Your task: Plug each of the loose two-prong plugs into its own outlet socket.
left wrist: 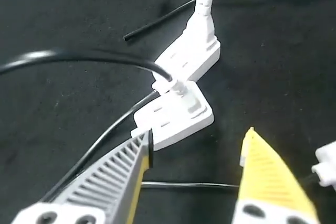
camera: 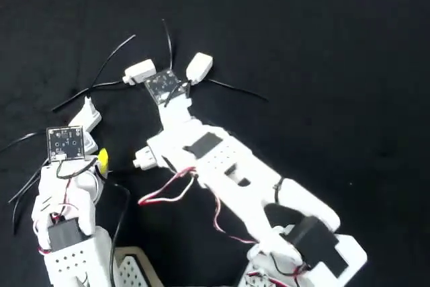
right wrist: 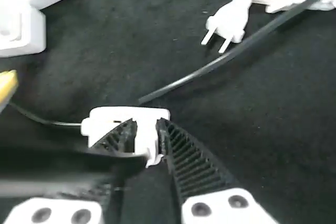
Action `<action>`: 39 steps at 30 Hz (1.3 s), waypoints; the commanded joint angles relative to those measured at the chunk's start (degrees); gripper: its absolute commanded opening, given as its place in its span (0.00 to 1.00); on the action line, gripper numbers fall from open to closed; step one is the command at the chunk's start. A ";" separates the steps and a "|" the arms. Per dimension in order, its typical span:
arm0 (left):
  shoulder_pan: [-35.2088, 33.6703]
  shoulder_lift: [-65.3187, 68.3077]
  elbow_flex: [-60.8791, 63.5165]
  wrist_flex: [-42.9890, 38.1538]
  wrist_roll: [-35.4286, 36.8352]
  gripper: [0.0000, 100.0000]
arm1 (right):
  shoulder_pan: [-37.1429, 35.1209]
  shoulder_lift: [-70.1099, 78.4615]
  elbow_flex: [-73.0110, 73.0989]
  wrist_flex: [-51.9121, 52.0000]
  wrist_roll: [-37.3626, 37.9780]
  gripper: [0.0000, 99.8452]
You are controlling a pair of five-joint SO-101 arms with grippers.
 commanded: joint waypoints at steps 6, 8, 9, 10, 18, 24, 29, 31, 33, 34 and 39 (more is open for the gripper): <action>-0.22 -0.35 0.04 -0.18 -0.18 0.28 | 0.79 2.33 -3.56 -2.20 -2.37 0.01; -0.13 -0.35 0.04 -0.09 -0.18 0.28 | 0.70 2.68 -3.47 -2.81 -2.46 0.01; -0.13 -0.35 0.04 -0.09 -0.18 0.28 | 0.70 2.68 -3.21 -3.34 -2.46 0.01; -0.13 -0.35 0.04 -0.09 -0.18 0.28 | 0.70 2.68 -2.68 -3.96 -2.46 0.01; -0.22 -0.35 0.04 -0.09 -0.18 0.28 | -2.99 2.77 2.24 -8.18 -2.46 0.01; -0.04 -0.35 0.04 0.09 -0.26 0.28 | -5.10 7.25 0.84 -7.82 -1.85 0.01; -0.04 -0.35 0.31 0.18 -0.88 0.28 | -5.27 7.08 -2.15 -4.75 4.13 0.03; -0.04 -0.35 0.92 0.18 -3.78 0.28 | -5.36 4.62 -3.30 -0.70 3.43 0.11; 0.04 -0.35 0.92 0.18 -5.19 0.28 | -5.54 1.36 -3.74 3.69 3.69 0.23; 0.04 -0.35 0.92 0.18 -5.10 0.28 | -5.98 -0.57 -3.82 5.63 3.78 0.27; -0.22 -0.35 0.40 0.26 -5.01 0.28 | -6.95 -12.97 -3.56 15.91 6.51 0.27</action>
